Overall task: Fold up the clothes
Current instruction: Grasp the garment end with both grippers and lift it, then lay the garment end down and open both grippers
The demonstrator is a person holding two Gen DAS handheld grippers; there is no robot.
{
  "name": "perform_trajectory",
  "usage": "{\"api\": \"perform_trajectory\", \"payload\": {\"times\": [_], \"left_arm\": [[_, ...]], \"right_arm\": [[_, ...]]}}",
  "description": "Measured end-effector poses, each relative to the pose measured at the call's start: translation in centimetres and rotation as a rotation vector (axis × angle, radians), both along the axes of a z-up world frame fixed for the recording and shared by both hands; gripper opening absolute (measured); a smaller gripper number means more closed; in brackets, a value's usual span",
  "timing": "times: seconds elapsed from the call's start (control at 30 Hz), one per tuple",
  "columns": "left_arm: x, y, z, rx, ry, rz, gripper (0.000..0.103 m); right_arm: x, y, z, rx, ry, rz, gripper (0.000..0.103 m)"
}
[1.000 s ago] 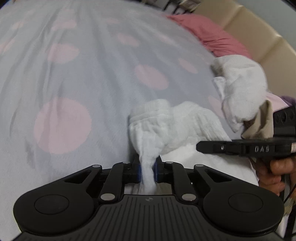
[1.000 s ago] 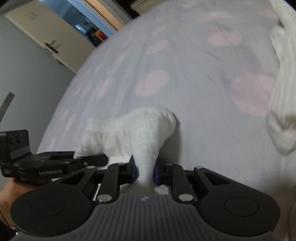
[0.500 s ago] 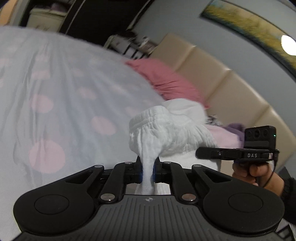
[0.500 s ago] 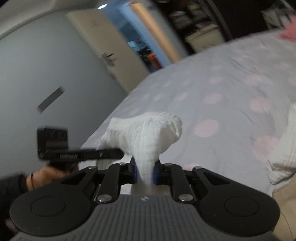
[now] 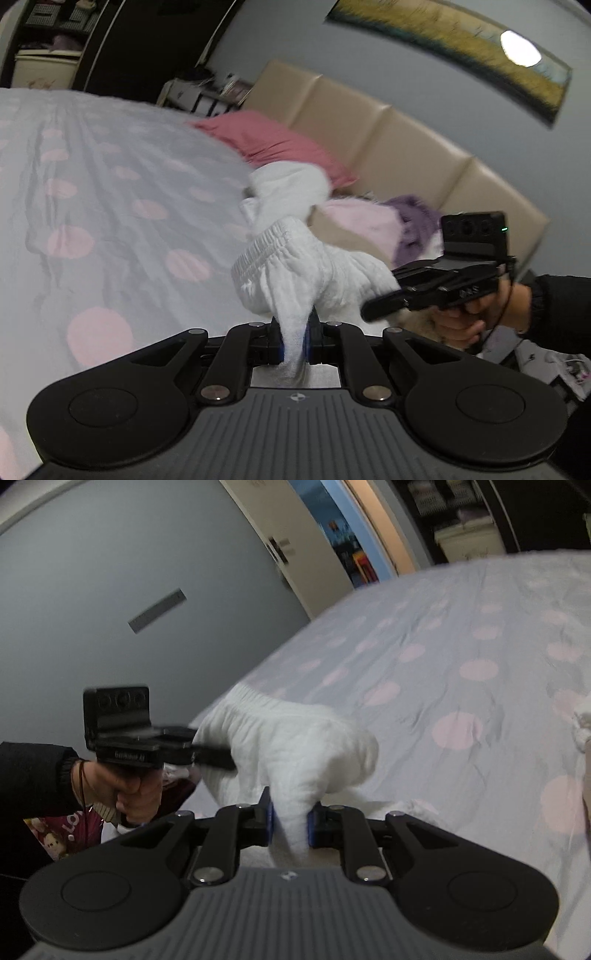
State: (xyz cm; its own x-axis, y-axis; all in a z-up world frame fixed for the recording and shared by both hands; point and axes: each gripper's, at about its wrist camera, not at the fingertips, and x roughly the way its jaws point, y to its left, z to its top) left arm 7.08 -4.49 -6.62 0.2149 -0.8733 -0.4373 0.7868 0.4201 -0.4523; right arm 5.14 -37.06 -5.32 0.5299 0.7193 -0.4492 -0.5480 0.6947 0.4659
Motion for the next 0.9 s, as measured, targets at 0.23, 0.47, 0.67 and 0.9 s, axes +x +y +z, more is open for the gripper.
{"api": "perform_trajectory", "payload": {"times": [0.23,0.47,0.67,0.9], "left_arm": [[-5.5,-0.4,-4.0,0.366,-0.051,-0.216,0.009],[-7.6,0.6,-1.8,0.479,-0.107,-0.296,0.029],[-7.1,1.2,0.5,0.427,-0.148,-0.211,0.042],[-2.8,-1.5,-0.7,0.281,0.117,-0.023,0.042]], "right_arm": [[-4.9,4.1,-4.7,-0.431,0.150,0.249,0.042],[-4.8,1.6,-3.0,-0.383,0.240,0.261,0.048],[-2.2,0.1,-0.8,-0.087,0.203,-0.039,0.058],[2.3,3.4,-3.3,-0.040,0.338,-0.180,0.057]]}}
